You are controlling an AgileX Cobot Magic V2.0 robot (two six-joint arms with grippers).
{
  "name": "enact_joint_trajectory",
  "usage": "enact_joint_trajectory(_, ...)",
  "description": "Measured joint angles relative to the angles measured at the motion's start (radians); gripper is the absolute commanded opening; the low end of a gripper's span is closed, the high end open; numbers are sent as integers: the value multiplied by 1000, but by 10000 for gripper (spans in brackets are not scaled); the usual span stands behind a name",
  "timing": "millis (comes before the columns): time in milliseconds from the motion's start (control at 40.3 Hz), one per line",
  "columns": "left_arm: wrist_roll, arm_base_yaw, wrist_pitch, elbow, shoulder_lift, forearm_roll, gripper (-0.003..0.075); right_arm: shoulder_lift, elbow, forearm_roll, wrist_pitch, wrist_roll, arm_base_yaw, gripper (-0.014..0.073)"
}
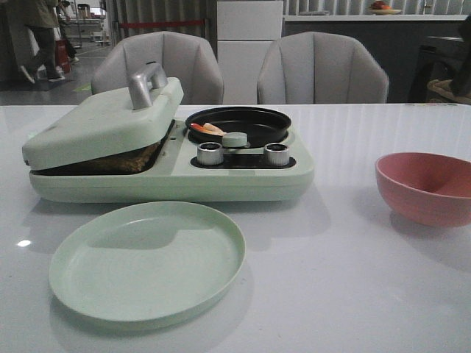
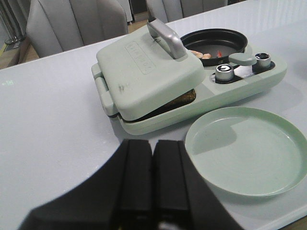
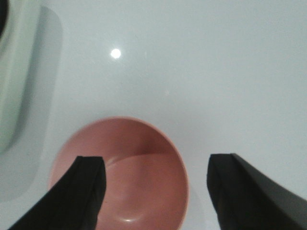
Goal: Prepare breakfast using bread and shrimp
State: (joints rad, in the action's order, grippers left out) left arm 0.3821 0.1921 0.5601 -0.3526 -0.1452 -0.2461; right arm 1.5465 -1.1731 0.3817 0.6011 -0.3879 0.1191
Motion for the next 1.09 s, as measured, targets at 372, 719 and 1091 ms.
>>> enact_joint_trajectory(372, 0, 0, 0, 0, 0, 0, 32, -336, 196, 2, -193, -2, -131, 562)
enact_joint_trajectory(719, 0, 0, 0, 0, 0, 0, 32, -676, 521, 10, -442, -3, -257, 562)
enact_joint_trajectory(1091, 0, 0, 0, 0, 0, 0, 32, -1053, 831, 28, -543, -4, -373, 562)
